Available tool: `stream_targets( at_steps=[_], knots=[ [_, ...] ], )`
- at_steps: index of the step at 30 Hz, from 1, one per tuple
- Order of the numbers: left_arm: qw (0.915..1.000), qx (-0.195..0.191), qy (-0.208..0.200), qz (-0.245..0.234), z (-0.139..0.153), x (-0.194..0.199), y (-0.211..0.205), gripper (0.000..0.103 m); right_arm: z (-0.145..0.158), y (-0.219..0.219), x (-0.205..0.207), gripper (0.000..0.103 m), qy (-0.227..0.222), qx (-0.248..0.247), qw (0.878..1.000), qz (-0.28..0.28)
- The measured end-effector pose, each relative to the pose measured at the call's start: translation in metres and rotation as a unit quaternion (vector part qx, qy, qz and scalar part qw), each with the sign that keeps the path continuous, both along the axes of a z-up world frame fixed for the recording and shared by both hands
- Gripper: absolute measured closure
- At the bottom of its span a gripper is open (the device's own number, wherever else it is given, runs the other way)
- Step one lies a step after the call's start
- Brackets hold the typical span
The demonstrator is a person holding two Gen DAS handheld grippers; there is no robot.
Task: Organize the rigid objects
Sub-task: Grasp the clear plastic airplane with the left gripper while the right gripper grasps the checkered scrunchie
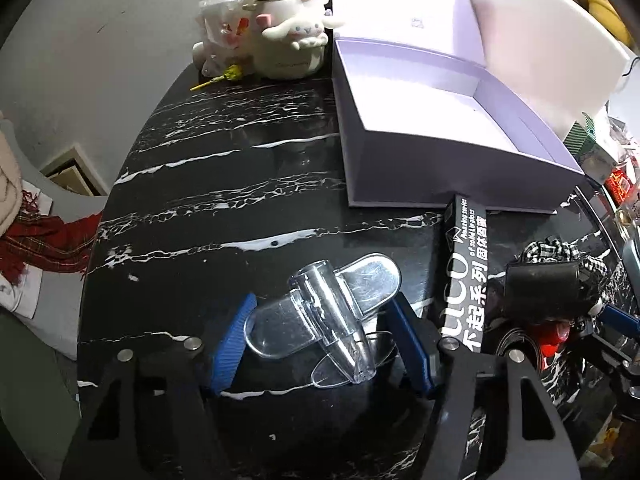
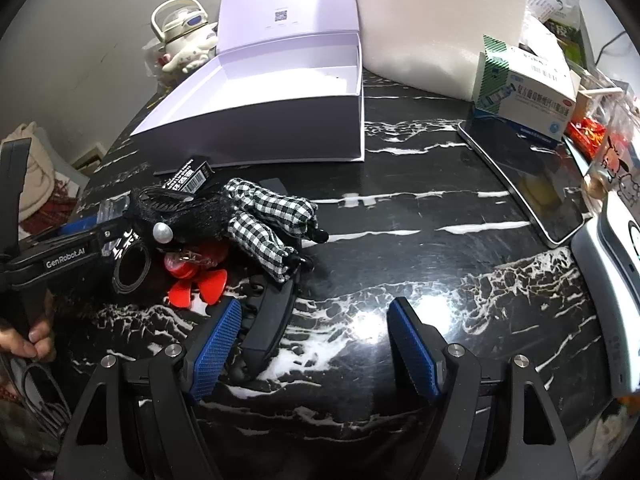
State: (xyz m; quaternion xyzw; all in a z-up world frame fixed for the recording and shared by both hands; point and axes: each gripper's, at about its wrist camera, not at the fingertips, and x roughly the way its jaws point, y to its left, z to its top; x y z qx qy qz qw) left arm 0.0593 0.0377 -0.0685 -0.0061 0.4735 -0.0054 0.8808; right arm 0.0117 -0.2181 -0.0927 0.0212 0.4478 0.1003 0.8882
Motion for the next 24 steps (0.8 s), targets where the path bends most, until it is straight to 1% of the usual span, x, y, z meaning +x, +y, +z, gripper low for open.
stream_targets(
  at_steps=[3, 6, 7, 9, 13, 16, 19, 21, 22, 23, 24],
  knots=[
    [1.0, -0.002, 0.002, -0.008, 0.0, -0.001, -0.001, 0.036, 0.0, -0.002, 0.0, 0.026, 0.001, 0.005, 1.0, 0.0],
    [0.9997, -0.021, 0.006, -0.008, 0.002, -0.003, 0.003, 0.036, 0.0, -0.005, 0.0, 0.026, -0.001, 0.011, 1.0, 0.002],
    [0.9995, -0.031, 0.008, -0.006, 0.003, -0.005, 0.005, 0.036, 0.001, -0.006, 0.001, 0.026, -0.004, 0.015, 1.0, 0.003],
    [0.9993, -0.036, 0.009, -0.001, 0.003, -0.008, 0.009, 0.036, 0.005, -0.006, 0.001, 0.026, -0.018, 0.017, 1.0, 0.004],
    [0.9994, -0.034, 0.007, 0.006, 0.007, -0.013, 0.012, 0.036, 0.012, 0.001, 0.002, 0.026, -0.044, -0.002, 0.999, 0.019],
    [0.9994, -0.033, 0.002, 0.011, 0.011, -0.016, 0.015, 0.036, 0.014, 0.007, 0.005, 0.026, -0.055, -0.018, 0.998, 0.032],
    [0.9993, -0.034, -0.005, 0.014, 0.016, -0.021, 0.015, 0.036, 0.015, 0.01, 0.008, 0.031, -0.062, -0.011, 0.997, 0.046],
    [0.9993, -0.035, -0.005, 0.014, 0.017, -0.024, 0.014, 0.036, 0.015, 0.013, 0.01, 0.033, -0.073, -0.017, 0.996, 0.05],
    [0.9992, -0.037, -0.004, 0.014, 0.018, -0.025, 0.014, 0.036, 0.014, 0.014, 0.011, 0.039, -0.081, -0.021, 0.995, 0.05],
    [0.9992, -0.038, -0.003, 0.014, 0.018, -0.025, 0.013, 0.036, 0.013, 0.014, 0.013, 0.042, -0.084, -0.024, 0.995, 0.05],
    [0.9992, -0.037, -0.004, 0.014, 0.018, -0.025, 0.013, 0.036, 0.012, 0.015, 0.015, 0.043, -0.086, -0.023, 0.995, 0.053]
  ],
)
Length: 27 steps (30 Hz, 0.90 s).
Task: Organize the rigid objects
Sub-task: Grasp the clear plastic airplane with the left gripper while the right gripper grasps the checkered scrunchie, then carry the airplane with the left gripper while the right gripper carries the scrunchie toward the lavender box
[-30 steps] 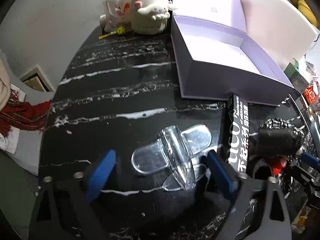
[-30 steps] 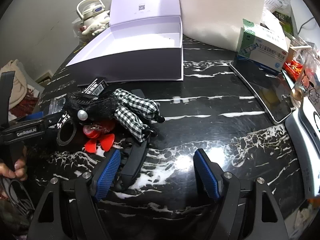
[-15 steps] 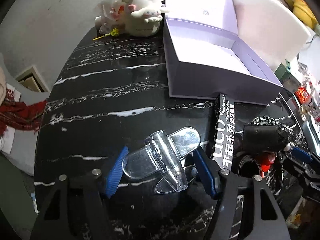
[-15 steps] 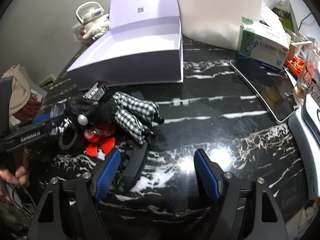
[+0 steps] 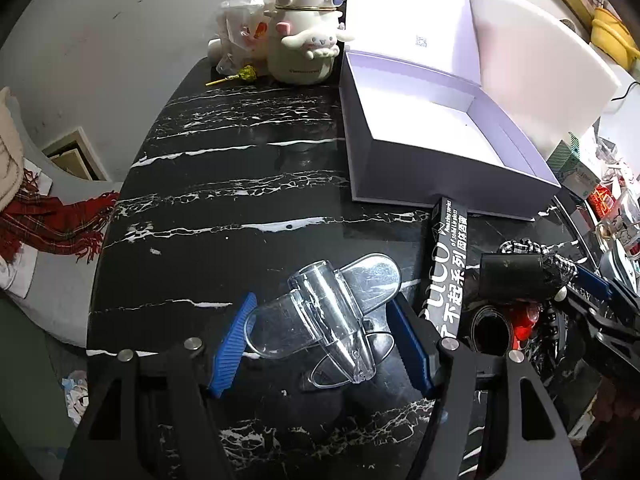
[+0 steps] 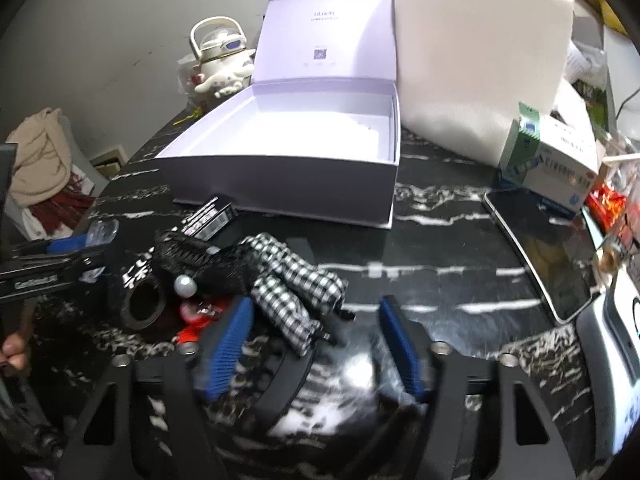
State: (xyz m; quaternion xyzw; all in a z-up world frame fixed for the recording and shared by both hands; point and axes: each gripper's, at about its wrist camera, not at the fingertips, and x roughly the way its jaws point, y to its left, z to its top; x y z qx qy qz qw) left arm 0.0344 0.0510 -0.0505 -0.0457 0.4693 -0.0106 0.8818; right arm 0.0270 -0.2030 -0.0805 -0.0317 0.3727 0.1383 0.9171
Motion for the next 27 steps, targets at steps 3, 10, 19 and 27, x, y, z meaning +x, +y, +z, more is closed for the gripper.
stream_targets(
  at_steps=[3, 10, 19, 27],
  knots=[
    [1.0, 0.0, -0.001, 0.001, 0.0, 0.0, 0.0, 0.036, -0.004, 0.001, 0.005, 0.05, 0.002, 0.003, 1.0, 0.017],
    [1.0, -0.002, -0.003, 0.004, 0.001, 0.001, 0.001, 0.036, 0.0, 0.007, -0.002, 0.074, -0.04, -0.024, 0.998, 0.031],
    [0.9999, -0.007, -0.005, -0.006, 0.002, -0.001, -0.004, 0.036, 0.009, -0.004, -0.018, 0.08, -0.06, -0.001, 0.998, 0.022],
    [0.9998, -0.013, 0.002, -0.014, -0.003, -0.002, -0.008, 0.036, 0.002, -0.011, -0.039, 0.078, -0.042, -0.011, 0.999, 0.029]
  ],
)
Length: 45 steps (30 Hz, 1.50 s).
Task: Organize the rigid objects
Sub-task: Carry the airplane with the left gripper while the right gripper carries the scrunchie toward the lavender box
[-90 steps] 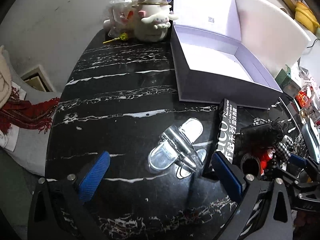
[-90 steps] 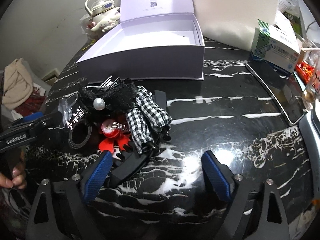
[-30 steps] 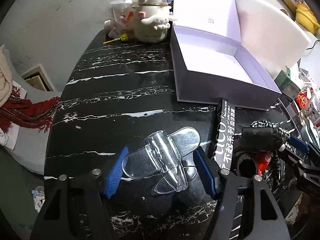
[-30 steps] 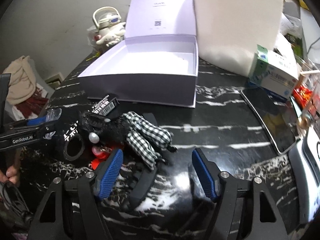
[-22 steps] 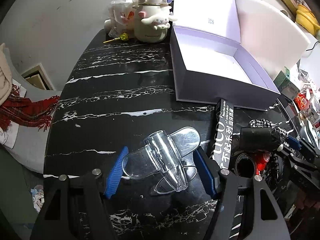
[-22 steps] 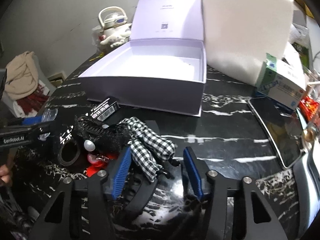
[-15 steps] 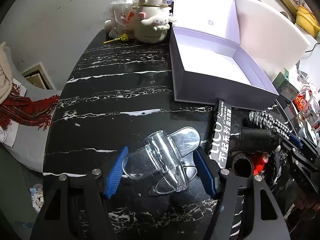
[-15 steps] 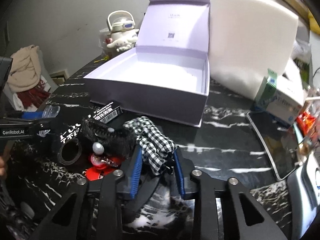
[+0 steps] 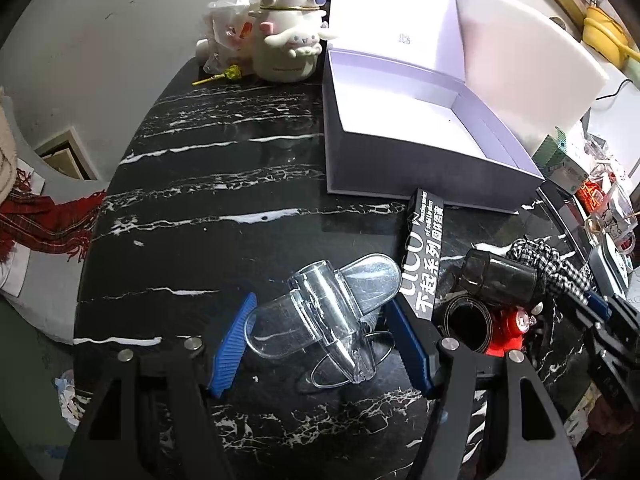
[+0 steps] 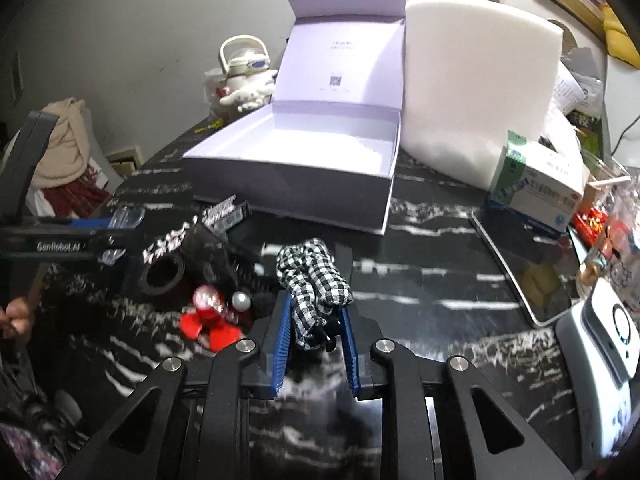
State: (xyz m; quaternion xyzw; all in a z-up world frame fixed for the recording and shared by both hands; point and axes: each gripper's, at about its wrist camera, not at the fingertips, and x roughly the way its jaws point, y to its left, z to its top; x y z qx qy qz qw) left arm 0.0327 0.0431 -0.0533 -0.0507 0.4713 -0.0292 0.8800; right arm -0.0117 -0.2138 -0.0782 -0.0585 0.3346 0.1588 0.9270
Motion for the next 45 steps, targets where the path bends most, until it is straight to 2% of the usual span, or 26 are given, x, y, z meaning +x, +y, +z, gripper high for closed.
stream_targets(
  at_steps=[2, 4, 11, 12, 14, 19, 35, 45],
  knots=[
    [1.0, -0.001, 0.003, 0.0, -0.002, 0.0, 0.0, 0.036, -0.004, 0.002, 0.003, 0.067, 0.006, -0.003, 1.0, -0.002],
    [1.0, 0.0, 0.004, 0.001, -0.002, 0.0, 0.0, 0.036, -0.003, 0.003, 0.007, 0.06, -0.002, -0.004, 1.0, -0.006],
    [1.0, -0.005, 0.005, 0.006, -0.002, 0.001, 0.003, 0.036, -0.002, 0.01, 0.026, 0.057, -0.016, -0.024, 1.0, 0.002],
    [1.0, -0.005, 0.005, 0.006, -0.002, 0.002, 0.003, 0.036, -0.003, 0.01, 0.028, 0.058, -0.014, -0.023, 1.0, 0.004],
    [1.0, -0.002, 0.002, 0.005, -0.001, 0.0, 0.001, 0.036, -0.005, 0.01, 0.03, 0.075, -0.01, -0.019, 1.0, 0.012],
    [1.0, -0.001, -0.001, -0.001, 0.002, -0.001, -0.003, 0.036, -0.003, 0.01, 0.025, 0.083, -0.021, -0.012, 1.0, 0.019],
    [0.9991, 0.005, -0.041, -0.012, 0.031, -0.017, -0.017, 0.036, 0.025, 0.001, 0.0, 0.085, -0.067, 0.015, 0.997, 0.024],
    [0.9964, 0.019, -0.079, -0.024, 0.056, -0.045, -0.037, 0.036, 0.031, -0.002, -0.036, 0.084, -0.084, 0.026, 0.995, 0.039]
  ],
)
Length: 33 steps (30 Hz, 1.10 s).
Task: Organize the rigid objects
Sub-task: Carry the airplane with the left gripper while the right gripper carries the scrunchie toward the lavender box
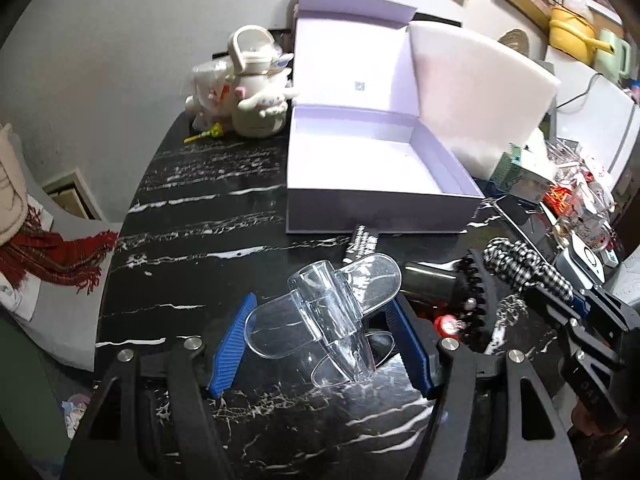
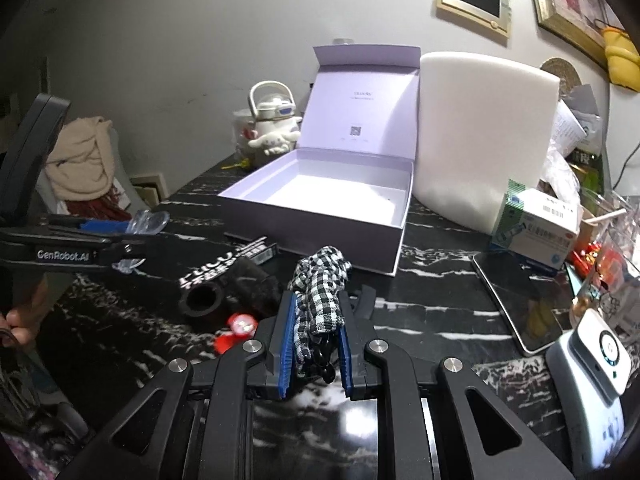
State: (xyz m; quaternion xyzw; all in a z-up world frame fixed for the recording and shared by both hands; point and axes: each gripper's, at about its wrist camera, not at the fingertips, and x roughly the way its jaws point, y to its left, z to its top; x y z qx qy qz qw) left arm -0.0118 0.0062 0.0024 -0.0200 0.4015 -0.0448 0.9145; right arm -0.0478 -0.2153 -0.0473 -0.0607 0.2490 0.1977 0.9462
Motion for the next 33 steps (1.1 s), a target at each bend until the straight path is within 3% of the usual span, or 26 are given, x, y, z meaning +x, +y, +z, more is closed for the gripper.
stream_targets(
  at_steps=[13, 33],
  knots=[
    [0.9984, 0.0, -0.025, -0.051, 0.018, 0.008, -0.029, 0.036, 0.017, 0.002, -0.015, 0.085, -0.028, -0.005, 1.0, 0.007],
    [0.9982, 0.008, -0.005, -0.06, 0.021, 0.082, -0.043, 0.036, 0.044, 0.007, 0.041, 0.085, -0.018, -0.009, 0.999, 0.033]
  ],
)
